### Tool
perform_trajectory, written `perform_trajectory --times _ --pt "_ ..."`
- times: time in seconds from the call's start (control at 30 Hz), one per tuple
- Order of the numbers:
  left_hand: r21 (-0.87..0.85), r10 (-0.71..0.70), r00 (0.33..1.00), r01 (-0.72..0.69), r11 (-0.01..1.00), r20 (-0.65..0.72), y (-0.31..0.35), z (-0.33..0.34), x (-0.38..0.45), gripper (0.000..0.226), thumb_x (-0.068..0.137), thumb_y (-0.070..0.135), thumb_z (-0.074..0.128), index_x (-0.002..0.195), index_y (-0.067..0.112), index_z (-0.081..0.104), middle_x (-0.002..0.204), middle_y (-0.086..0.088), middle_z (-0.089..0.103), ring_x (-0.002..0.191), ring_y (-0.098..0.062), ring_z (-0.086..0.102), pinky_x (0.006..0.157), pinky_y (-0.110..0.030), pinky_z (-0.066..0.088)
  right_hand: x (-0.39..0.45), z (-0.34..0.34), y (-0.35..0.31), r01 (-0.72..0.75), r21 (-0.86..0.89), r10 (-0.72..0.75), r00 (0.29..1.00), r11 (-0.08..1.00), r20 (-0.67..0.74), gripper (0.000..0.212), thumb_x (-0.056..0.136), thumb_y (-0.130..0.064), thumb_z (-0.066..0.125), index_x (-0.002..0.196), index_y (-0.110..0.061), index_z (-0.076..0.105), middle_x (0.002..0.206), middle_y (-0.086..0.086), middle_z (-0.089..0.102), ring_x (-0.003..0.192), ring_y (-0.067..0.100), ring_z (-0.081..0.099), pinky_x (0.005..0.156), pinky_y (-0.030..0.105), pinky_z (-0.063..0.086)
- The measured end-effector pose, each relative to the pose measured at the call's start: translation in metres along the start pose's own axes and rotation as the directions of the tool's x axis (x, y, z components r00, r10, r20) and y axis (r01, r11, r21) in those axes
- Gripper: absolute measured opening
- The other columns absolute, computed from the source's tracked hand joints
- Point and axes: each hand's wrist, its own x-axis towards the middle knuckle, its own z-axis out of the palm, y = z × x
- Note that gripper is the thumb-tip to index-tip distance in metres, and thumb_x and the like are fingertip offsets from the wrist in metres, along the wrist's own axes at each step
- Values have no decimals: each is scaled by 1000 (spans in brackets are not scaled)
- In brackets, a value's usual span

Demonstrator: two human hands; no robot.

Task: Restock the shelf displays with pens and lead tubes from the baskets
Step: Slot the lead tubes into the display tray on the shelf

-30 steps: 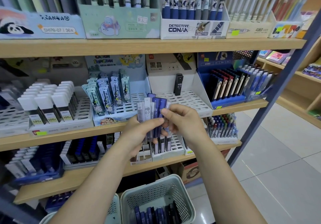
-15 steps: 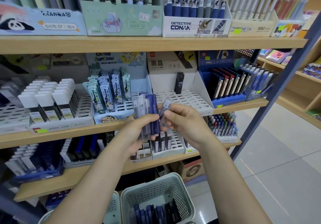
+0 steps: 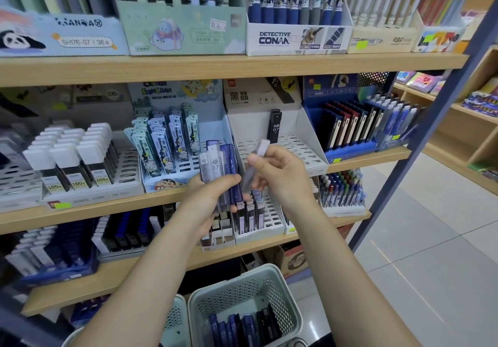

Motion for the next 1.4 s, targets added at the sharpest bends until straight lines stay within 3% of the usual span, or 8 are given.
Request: perform_trajectory --times 0.13,0.37,0.57,0.73,0.83,0.97,1.27,1.4 --pt "19 40 996 -39 999 -80 2 -1 4 15 90 19 72 102 14 67 87 -15 77 95 -44 72 76 -43 49 7 2 -4 -28 -35 31 997 999 69 8 96 -5 62 95 -9 69 68 7 68 54 15 58 55 24 48" --pt "55 36 992 -29 998 -117 7 -2 7 12 90 10 72 101 9 68 85 -10 78 75 -27 76 50 -27 56 45 -8 -17 -40 -29 39 999 999 -27 12 102 -20 56 107 -13 65 92 13 73 70 24 70 70 37 57" --pt "61 32 985 -22 998 -172 4 3 12 10 89 10 74 96 12 68 83 -10 78 75 -28 76 51 -28 58 85 0 -2 -76 -49 73 996 996 -56 20 103 -23 53 117 -13 64 108 8 72 84 19 72 80 33 59" --pt "56 32 979 -21 998 -204 2 5 14 13 88 11 75 99 11 69 82 -10 78 74 -27 76 53 -30 60 96 -6 7 -102 -52 100 994 993 -33 22 102 -19 54 119 -8 65 103 7 73 85 17 71 82 31 59" --pt "74 42 979 -28 997 -199 2 7 14 12 88 10 75 98 10 69 81 -9 78 73 -27 76 53 -30 60 99 -6 8 -99 -71 101 995 993 18 18 102 -17 54 108 -8 68 97 9 74 86 20 73 85 33 60" --pt "115 60 980 -39 993 -189 1 7 12 18 88 12 76 104 11 68 83 -7 78 76 -25 77 58 -33 62 104 -2 7 -95 -80 99 994 992 55 17 103 -17 53 98 -17 69 94 11 75 85 22 74 81 31 61" --pt "140 59 978 -31 990 -201 1 12 15 18 87 11 76 103 8 69 81 -8 78 73 -25 76 56 -32 60 113 -6 12 -116 -153 126 991 981 52 21 103 -16 54 111 -4 70 97 17 74 79 23 72 76 29 60" --pt "80 43 980 -27 996 -194 2 14 18 8 87 9 75 91 13 69 80 -9 77 69 -24 75 51 -28 58 114 0 11 -72 -295 78 997 953 7 27 103 -18 54 97 3 70 79 17 70 55 7 61 62 21 52"
